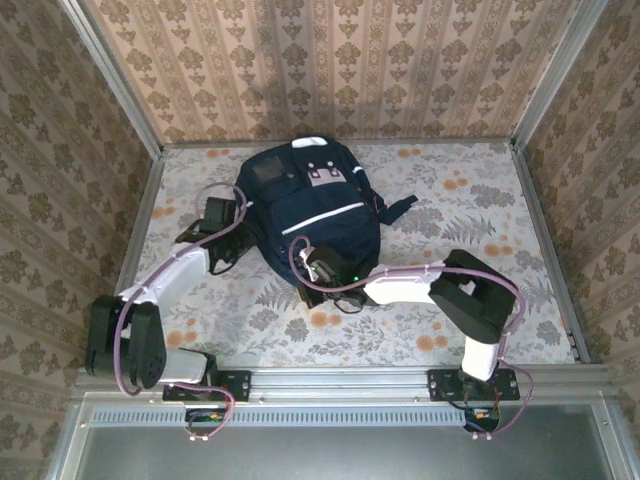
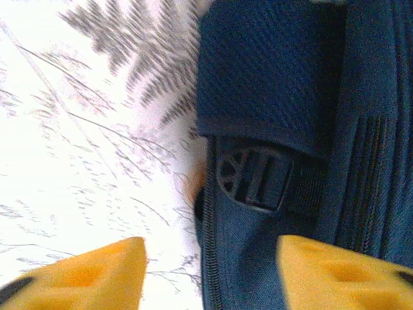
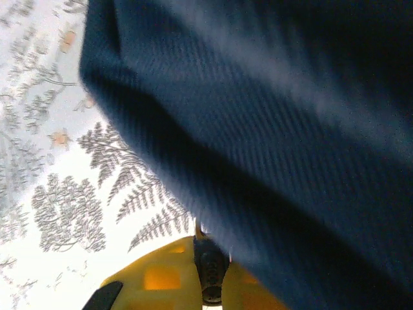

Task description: Pack books, pencil case, and school supplies into a backpack

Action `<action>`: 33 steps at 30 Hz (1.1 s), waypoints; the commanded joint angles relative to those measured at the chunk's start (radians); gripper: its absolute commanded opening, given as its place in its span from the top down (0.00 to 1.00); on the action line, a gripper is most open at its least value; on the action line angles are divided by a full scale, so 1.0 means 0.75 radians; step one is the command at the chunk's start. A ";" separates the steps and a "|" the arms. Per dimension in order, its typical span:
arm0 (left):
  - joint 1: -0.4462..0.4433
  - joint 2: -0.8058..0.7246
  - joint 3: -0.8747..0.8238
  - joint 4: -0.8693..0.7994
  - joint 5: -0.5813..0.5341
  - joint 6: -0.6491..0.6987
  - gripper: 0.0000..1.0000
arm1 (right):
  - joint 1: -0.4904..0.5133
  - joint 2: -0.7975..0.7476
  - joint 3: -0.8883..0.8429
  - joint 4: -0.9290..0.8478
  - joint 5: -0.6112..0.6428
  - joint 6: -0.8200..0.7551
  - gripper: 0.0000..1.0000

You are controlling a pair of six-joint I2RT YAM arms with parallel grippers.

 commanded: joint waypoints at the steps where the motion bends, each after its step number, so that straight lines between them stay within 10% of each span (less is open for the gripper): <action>1: 0.015 -0.129 -0.023 -0.144 -0.020 0.009 0.32 | -0.010 0.097 0.095 -0.117 -0.048 0.036 1.00; 17: -0.335 -0.088 -0.273 0.446 0.042 -0.160 0.20 | -0.047 0.126 0.088 0.157 -0.311 0.277 1.00; 26: -0.314 0.136 -0.282 0.644 -0.013 -0.130 0.97 | -0.060 0.087 0.032 0.114 -0.240 0.251 1.00; 33: -0.261 0.259 -0.251 0.666 0.007 -0.140 1.00 | -0.086 0.008 -0.006 -0.086 -0.143 0.112 1.00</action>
